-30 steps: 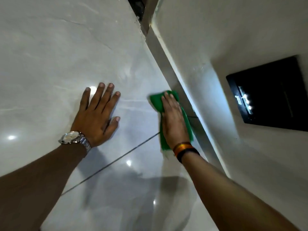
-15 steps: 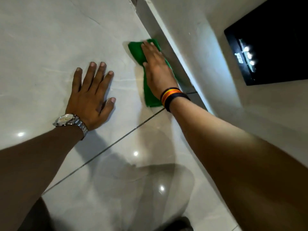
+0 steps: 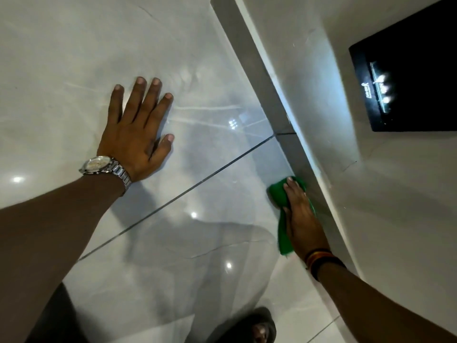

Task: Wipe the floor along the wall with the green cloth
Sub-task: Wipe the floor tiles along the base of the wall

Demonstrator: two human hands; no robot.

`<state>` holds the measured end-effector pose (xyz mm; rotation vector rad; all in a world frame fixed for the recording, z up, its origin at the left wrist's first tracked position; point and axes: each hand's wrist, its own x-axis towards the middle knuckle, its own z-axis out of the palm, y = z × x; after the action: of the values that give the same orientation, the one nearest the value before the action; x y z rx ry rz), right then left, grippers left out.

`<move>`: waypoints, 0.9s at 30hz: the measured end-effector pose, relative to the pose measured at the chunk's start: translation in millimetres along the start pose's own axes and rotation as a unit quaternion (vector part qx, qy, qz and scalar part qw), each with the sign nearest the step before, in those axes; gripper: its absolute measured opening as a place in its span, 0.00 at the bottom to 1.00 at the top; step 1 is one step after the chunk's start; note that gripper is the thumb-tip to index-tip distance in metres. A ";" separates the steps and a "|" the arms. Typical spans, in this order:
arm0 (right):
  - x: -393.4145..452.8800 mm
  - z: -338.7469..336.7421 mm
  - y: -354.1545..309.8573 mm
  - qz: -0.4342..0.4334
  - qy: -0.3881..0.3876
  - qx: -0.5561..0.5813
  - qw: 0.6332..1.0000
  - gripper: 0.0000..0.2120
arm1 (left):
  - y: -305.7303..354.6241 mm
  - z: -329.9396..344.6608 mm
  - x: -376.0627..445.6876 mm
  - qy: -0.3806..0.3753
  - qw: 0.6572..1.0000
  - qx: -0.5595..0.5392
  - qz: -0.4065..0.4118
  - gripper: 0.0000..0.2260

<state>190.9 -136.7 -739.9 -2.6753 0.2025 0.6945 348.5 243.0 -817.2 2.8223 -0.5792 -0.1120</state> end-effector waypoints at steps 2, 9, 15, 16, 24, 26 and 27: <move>31.4 -3.1 -24.3 -0.030 0.020 0.018 0.999 0.29 | 0.0 -0.2 0.5 -0.002 1.000 0.000 0.000 0.36; 194.7 -21.8 -156.6 -0.124 0.085 0.050 0.987 0.30 | -0.1 0.6 0.3 0.002 1.000 0.003 0.005 0.36; 161.6 -6.5 -152.1 -0.109 0.089 0.014 0.990 0.29 | 1.3 0.2 0.2 0.008 1.000 -0.002 0.003 0.35; 136.0 -2.5 -131.5 -0.099 0.079 0.021 0.992 0.28 | 1.9 -0.3 0.3 0.016 1.000 -0.003 0.002 0.35; 59.8 -9.6 -36.4 -0.117 -0.015 -0.056 0.991 0.29 | 0.3 0.6 1.3 0.032 0.999 -0.009 0.006 0.33; 99.2 -15.5 -61.8 -0.147 -0.004 -0.038 0.988 0.29 | 0.3 0.4 2.0 0.030 1.000 -0.008 0.001 0.34; 120.3 -16.7 -77.9 -0.159 0.006 -0.027 0.987 0.28 | 0.4 -0.5 1.7 0.027 1.000 -0.004 -0.001 0.34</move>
<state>320.4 -76.8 -761.3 -2.6755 -0.2385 0.5889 350.0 242.1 -816.6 2.8092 -0.5621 -0.0393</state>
